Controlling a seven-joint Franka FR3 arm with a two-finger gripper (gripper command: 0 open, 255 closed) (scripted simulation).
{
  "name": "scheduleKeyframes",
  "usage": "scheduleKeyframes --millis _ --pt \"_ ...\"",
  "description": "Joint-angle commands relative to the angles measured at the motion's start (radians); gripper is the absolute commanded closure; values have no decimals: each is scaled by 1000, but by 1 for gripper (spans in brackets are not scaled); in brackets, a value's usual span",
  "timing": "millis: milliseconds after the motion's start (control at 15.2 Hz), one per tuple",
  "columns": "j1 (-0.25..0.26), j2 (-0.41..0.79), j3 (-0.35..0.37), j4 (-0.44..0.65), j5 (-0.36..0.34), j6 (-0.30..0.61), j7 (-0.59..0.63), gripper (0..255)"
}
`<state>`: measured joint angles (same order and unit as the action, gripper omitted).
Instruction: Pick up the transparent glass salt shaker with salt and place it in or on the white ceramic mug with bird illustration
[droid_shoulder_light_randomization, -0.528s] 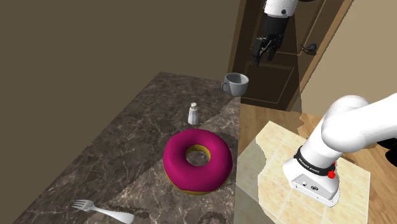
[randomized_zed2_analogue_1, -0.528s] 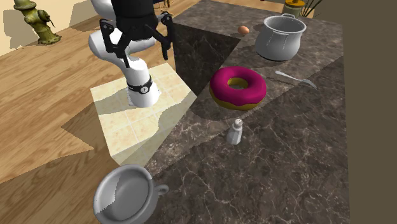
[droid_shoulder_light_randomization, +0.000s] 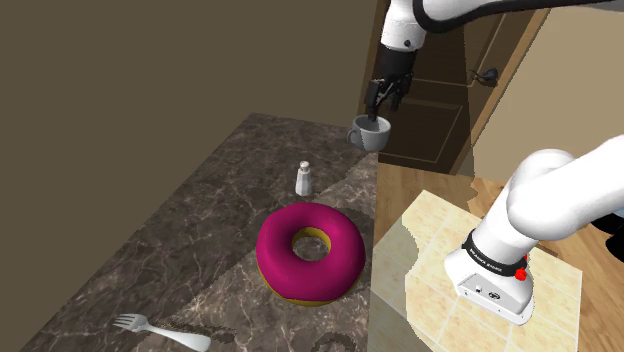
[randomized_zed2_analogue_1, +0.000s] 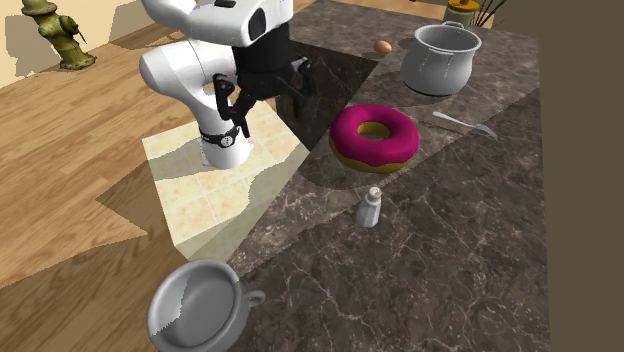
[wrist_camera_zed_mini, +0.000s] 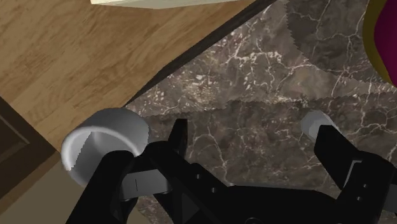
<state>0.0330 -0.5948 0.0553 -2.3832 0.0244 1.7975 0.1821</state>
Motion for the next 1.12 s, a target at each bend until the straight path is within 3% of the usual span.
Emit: scheduleKeyframes --millis 0,528,1056 --pt "13 54 14 2 15 56 6 0" --pt "61 298 76 59 61 252 34 0" --pt "105 559 133 186 70 397 65 0"
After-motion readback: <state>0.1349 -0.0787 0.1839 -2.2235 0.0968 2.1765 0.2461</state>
